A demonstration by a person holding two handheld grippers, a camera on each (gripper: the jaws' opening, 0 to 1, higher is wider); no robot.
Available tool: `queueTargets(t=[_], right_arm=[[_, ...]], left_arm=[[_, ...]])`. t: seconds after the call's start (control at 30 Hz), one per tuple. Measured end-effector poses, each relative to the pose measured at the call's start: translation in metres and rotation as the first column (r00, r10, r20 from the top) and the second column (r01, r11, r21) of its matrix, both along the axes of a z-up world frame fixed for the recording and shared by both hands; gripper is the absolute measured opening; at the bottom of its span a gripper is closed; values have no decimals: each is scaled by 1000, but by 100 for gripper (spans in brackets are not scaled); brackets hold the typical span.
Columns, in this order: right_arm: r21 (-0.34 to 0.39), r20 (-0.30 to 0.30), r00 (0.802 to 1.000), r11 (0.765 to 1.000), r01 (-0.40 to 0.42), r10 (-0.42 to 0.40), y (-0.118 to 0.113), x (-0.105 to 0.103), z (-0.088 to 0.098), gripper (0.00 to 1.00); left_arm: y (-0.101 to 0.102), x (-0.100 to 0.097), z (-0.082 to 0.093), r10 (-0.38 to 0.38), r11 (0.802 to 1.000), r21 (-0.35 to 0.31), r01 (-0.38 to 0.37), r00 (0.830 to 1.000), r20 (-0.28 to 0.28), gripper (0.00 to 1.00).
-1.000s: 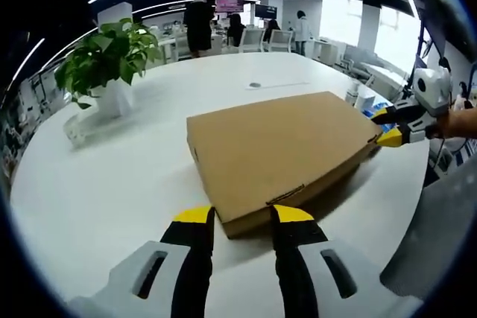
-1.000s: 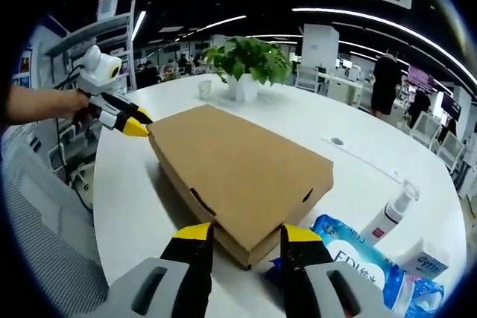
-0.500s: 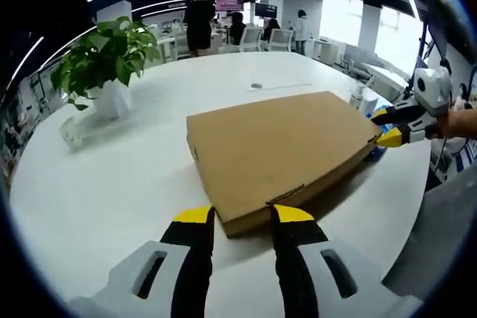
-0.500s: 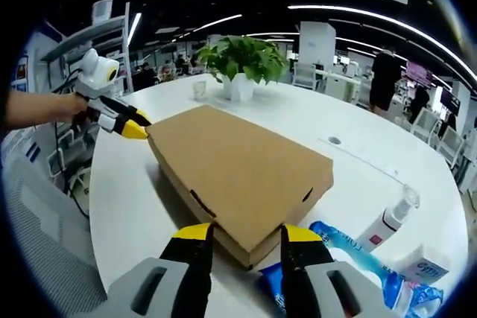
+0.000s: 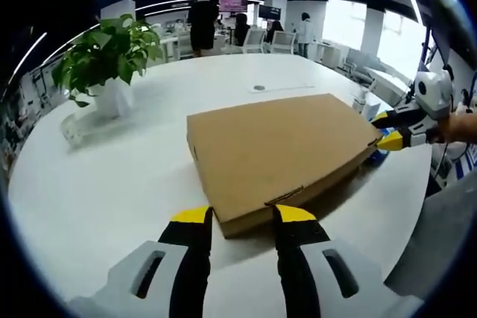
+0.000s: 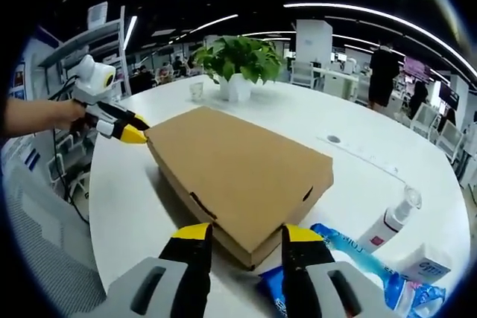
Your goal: Operate the shoe box by opening the lid, removing the specified soft item, and placing it in the target area until the item is outside and the box remains undamaged.
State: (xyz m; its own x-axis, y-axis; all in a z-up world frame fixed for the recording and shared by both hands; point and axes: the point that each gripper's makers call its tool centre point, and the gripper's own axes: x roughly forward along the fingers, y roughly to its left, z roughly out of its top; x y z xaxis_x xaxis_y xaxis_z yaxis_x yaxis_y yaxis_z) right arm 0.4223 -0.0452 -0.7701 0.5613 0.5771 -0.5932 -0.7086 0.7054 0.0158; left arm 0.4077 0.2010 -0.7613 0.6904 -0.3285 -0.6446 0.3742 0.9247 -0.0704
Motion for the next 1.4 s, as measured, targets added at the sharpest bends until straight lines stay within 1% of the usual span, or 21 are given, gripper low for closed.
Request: queueTargets(t=[0.1, 0.17, 0.27, 0.33, 0.43, 0.57, 0.73, 0.8, 1.03, 1.1, 1.2, 1.3, 1.4], right_arm=[[3, -1, 1000, 1000, 2, -2, 0, 0, 0, 34], [5, -2, 1000, 1000, 5, -5, 0, 0, 0, 34], [-1, 2, 1000, 1000, 5, -5, 0, -1, 0, 34], [-2, 0, 1000, 1000, 5, -5, 0, -3, 0, 34], [-18, 14, 1000, 1000, 7, -7, -2, -5, 2, 35], [-15, 25, 1000, 1000, 6, -6, -5, -10, 6, 35], [-23, 48, 999, 1000, -9, 10, -10, -19, 12, 36], [-26, 58, 998, 1000, -16, 17, -12, -23, 14, 36], [-12, 83, 997, 1000, -5, 6, -24, -35, 24, 38], [-10, 92, 996, 1000, 9, -8, -31, -38, 28, 39], [22, 92, 994, 999, 49, -51, -41, -42, 33, 40], [32, 96, 992, 996, 77, -80, -53, -47, 36, 42], [43, 87, 990, 993, 110, -113, -66, -54, 38, 43]], left_arm=[[0, 0, 0, -1, 1000, 3, 1, 1000, -1, 33], [-3, -1, 0, -6, 1000, 7, 6, 1000, 2, 35], [-5, -2, -2, -19, 999, 32, 19, 1000, 11, 38], [-5, -3, -2, -20, 999, 32, 19, 1000, 13, 39], [-4, -5, -2, -22, 999, 34, 21, 1000, 18, 40], [-1, -9, -4, -19, 999, 31, 18, 1000, 23, 41], [-2, -19, -3, -11, 1000, 23, 10, 999, 33, 41], [-4, -27, -2, -8, 1000, 16, 8, 999, 35, 42], [-7, -38, 4, -12, 1000, 9, 12, 999, 50, 43], [-9, -42, 8, -13, 1000, 3, 13, 998, 61, 43], [-11, -48, 15, -8, 1000, -11, 9, 997, 78, 44], [-13, -54, 22, -4, 1000, -24, 6, 995, 98, 44], [-15, -61, 28, 2, 999, -38, 3, 994, 110, 46]])
